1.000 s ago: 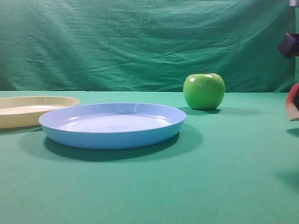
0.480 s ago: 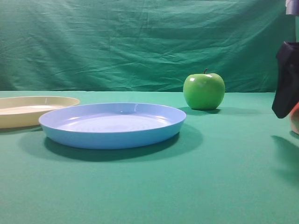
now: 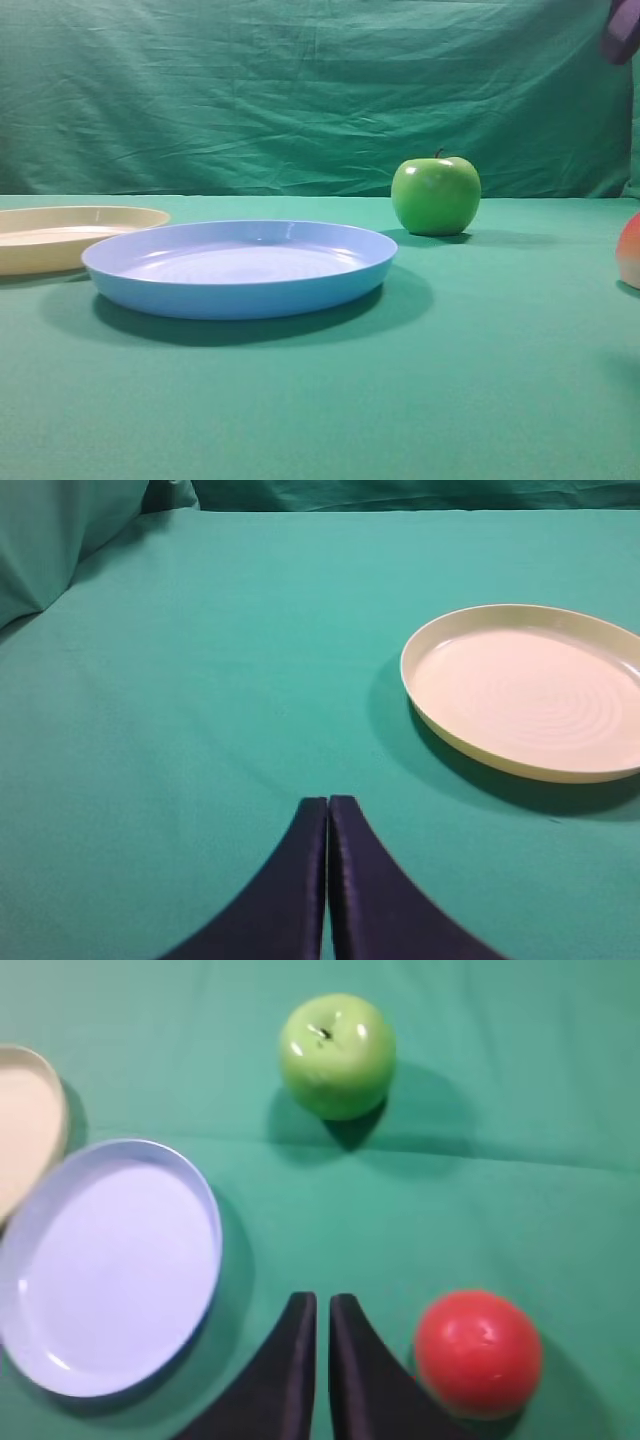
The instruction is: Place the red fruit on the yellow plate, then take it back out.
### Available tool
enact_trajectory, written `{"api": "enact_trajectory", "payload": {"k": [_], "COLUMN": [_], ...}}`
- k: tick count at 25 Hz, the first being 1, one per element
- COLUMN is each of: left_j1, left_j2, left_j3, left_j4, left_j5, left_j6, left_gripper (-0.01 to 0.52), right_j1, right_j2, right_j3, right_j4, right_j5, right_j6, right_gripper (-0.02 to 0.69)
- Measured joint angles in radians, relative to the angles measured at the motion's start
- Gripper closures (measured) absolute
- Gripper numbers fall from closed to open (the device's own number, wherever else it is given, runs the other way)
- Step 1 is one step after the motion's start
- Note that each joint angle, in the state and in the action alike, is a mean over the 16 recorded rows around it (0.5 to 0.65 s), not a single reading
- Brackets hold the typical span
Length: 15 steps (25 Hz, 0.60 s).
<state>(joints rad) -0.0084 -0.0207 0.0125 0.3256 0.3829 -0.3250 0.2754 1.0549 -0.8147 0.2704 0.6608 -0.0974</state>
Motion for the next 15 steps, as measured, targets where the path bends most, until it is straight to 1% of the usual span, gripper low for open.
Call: {"api": "enact_trajectory", "payload": {"k": [3, 6, 15], "left_j1": [0.0, 0.0, 0.0], "left_j2": [0.0, 0.0, 0.0], "left_j3": [0.0, 0.0, 0.0], "left_j4": [0.0, 0.0, 0.0], "left_j5": [0.0, 0.0, 0.0], "left_j6": [0.0, 0.0, 0.0], "left_gripper": [0.514, 0.514, 0.514], "right_j1": [0.0, 0.0, -0.001], "right_j2": [-0.084, -0.171, -0.406], "right_j3": [-0.006, -0.007, -0.007], "right_j4": [0.041, 0.071, 0.037], "right_j5": [0.037, 0.071, 0.192], "right_j6": [0.0, 0.0, 0.0], "right_gripper": [0.623, 0.657, 0.665]}}
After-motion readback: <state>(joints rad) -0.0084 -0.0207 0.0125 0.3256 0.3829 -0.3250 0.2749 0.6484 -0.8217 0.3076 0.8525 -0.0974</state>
